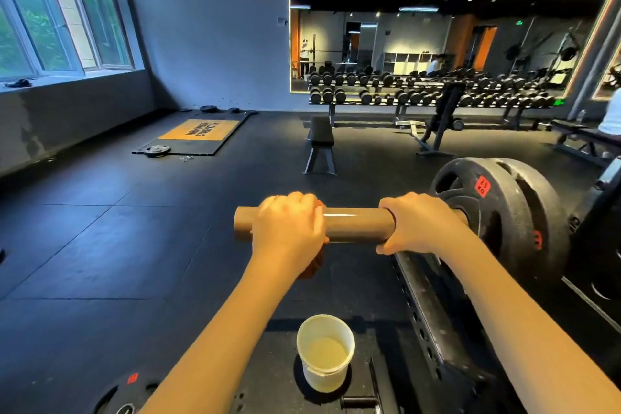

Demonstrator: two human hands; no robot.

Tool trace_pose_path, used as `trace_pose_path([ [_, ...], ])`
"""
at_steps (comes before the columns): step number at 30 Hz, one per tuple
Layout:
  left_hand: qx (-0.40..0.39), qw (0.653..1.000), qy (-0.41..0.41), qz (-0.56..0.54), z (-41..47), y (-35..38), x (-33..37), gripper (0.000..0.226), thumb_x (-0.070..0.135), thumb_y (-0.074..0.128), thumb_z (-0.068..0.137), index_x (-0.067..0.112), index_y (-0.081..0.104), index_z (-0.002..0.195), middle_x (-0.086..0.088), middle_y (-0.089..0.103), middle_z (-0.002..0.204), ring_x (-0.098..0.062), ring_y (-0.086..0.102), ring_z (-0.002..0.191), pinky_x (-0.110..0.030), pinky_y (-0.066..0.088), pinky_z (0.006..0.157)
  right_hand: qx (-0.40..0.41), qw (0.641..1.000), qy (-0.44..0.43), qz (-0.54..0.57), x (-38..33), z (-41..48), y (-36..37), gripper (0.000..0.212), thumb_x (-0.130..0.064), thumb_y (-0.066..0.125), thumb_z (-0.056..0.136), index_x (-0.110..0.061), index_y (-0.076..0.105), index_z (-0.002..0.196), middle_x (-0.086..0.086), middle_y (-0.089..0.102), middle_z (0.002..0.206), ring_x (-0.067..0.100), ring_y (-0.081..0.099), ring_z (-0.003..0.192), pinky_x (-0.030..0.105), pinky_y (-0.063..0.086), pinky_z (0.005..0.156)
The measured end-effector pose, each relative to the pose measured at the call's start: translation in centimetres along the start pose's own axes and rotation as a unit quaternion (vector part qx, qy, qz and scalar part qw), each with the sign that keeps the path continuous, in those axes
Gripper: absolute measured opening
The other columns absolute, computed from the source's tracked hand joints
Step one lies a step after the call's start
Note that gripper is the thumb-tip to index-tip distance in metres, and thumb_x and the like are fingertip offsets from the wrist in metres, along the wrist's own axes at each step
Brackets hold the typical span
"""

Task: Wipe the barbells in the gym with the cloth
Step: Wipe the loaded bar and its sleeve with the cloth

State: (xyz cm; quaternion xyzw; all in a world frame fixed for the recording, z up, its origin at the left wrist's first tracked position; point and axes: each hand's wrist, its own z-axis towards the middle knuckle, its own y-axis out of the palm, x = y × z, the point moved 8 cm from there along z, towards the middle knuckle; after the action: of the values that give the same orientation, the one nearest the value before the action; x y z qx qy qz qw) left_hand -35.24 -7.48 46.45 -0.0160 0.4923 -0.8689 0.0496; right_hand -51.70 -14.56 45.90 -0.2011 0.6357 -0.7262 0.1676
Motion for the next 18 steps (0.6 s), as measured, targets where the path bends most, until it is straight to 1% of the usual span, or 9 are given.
trace_pose_path([
  [3, -0.007, 0.998, 0.023, -0.052, 0.1, -0.1, 0.9, 0.037, 0.041, 0.029, 0.102, 0.026, 0.056, 0.124, 0.006, 0.063, 0.116, -0.014, 0.059, 0.101, -0.027, 0.045, 0.086, 0.070, 0.997, 0.002, -0.012, -0.1, -0.6, -0.1, 0.050, -0.056, 0.067, 0.082, -0.032, 0.048, 0.123, -0.008, 0.062, 0.114, 0.013, 0.058, 0.099, 0.029, 0.045, 0.082],
  [6, -0.001, 0.997, 0.009, -0.071, -0.3, -0.2, -1.7, 0.042, 0.043, 0.027, 0.102, 0.029, 0.058, 0.126, 0.009, 0.064, 0.117, -0.012, 0.060, 0.101, -0.024, 0.045, 0.082, 0.135, 0.990, 0.000, -0.032, -0.2, -1.1, -0.2, 0.049, -0.056, 0.068, 0.081, -0.030, 0.052, 0.119, -0.008, 0.064, 0.111, 0.013, 0.061, 0.097, 0.027, 0.045, 0.079],
  [7, 0.012, 0.998, 0.002, -0.068, -0.5, -0.3, -2.8, 0.044, 0.043, 0.026, 0.101, 0.029, 0.060, 0.124, 0.008, 0.065, 0.115, -0.013, 0.060, 0.099, -0.022, 0.043, 0.077, 0.167, 0.985, -0.006, -0.050, -0.5, -1.3, -0.3, 0.049, -0.055, 0.073, 0.077, -0.027, 0.057, 0.115, -0.006, 0.066, 0.105, 0.015, 0.063, 0.093, 0.028, 0.048, 0.076],
  [9, 0.043, 0.997, -0.014, -0.067, -0.8, -0.4, -4.3, 0.054, 0.043, 0.020, 0.097, 0.026, 0.068, 0.114, 0.006, 0.070, 0.107, -0.015, 0.062, 0.091, -0.022, 0.039, 0.071, 0.261, 0.963, -0.020, -0.064, -0.5, -1.7, -0.1, 0.048, -0.045, 0.088, 0.061, -0.018, 0.067, 0.094, 0.003, 0.069, 0.082, 0.023, 0.066, 0.071, 0.033, 0.050, 0.063],
  [11, 0.071, 0.995, -0.030, -0.070, -1.1, -0.4, -4.4, 0.064, 0.044, 0.014, 0.090, 0.022, 0.073, 0.103, 0.003, 0.072, 0.096, -0.018, 0.063, 0.082, -0.027, 0.043, 0.068, 0.348, 0.936, -0.023, -0.043, -0.5, -2.4, 0.0, 0.042, -0.034, 0.091, 0.053, -0.011, 0.067, 0.079, 0.008, 0.066, 0.068, 0.027, 0.062, 0.057, 0.034, 0.048, 0.056],
  [12, 0.077, 0.994, -0.035, -0.069, -1.0, -0.4, -4.0, 0.065, 0.043, 0.012, 0.088, 0.021, 0.073, 0.100, 0.002, 0.072, 0.094, -0.019, 0.062, 0.080, -0.030, 0.046, 0.068, 0.370, 0.928, -0.016, -0.040, -0.5, -2.5, 0.2, 0.039, -0.032, 0.090, 0.056, -0.010, 0.066, 0.078, 0.010, 0.065, 0.068, 0.028, 0.061, 0.057, 0.034, 0.048, 0.056],
  [14, 0.056, 0.997, -0.017, -0.049, -0.6, 0.1, -2.1, 0.060, 0.041, 0.015, 0.089, 0.023, 0.070, 0.104, 0.003, 0.070, 0.096, -0.019, 0.062, 0.082, -0.033, 0.046, 0.071, 0.404, 0.914, -0.004, -0.038, -0.4, -2.6, 0.6, 0.033, -0.032, 0.085, 0.064, -0.010, 0.065, 0.078, 0.011, 0.065, 0.069, 0.028, 0.061, 0.059, 0.034, 0.047, 0.060],
  [17, 0.028, 0.997, 0.059, -0.039, -0.2, 0.2, 1.2, 0.038, 0.041, 0.038, 0.096, 0.024, 0.063, 0.118, 0.003, 0.068, 0.107, -0.018, 0.062, 0.092, -0.031, 0.046, 0.080, 0.458, 0.888, 0.005, -0.027, -0.3, -3.2, 0.5, 0.022, -0.030, 0.069, 0.080, -0.010, 0.063, 0.076, 0.011, 0.063, 0.068, 0.027, 0.058, 0.058, 0.032, 0.043, 0.059],
  [18, 0.010, 0.997, 0.070, -0.044, 0.0, 0.2, 1.2, 0.036, 0.041, 0.038, 0.099, 0.026, 0.061, 0.122, 0.004, 0.066, 0.111, -0.017, 0.062, 0.096, -0.030, 0.047, 0.082, 0.475, 0.880, 0.006, -0.025, -0.4, -3.5, 0.3, 0.025, -0.032, 0.059, 0.086, -0.009, 0.062, 0.076, 0.011, 0.062, 0.068, 0.027, 0.057, 0.057, 0.032, 0.042, 0.059],
])
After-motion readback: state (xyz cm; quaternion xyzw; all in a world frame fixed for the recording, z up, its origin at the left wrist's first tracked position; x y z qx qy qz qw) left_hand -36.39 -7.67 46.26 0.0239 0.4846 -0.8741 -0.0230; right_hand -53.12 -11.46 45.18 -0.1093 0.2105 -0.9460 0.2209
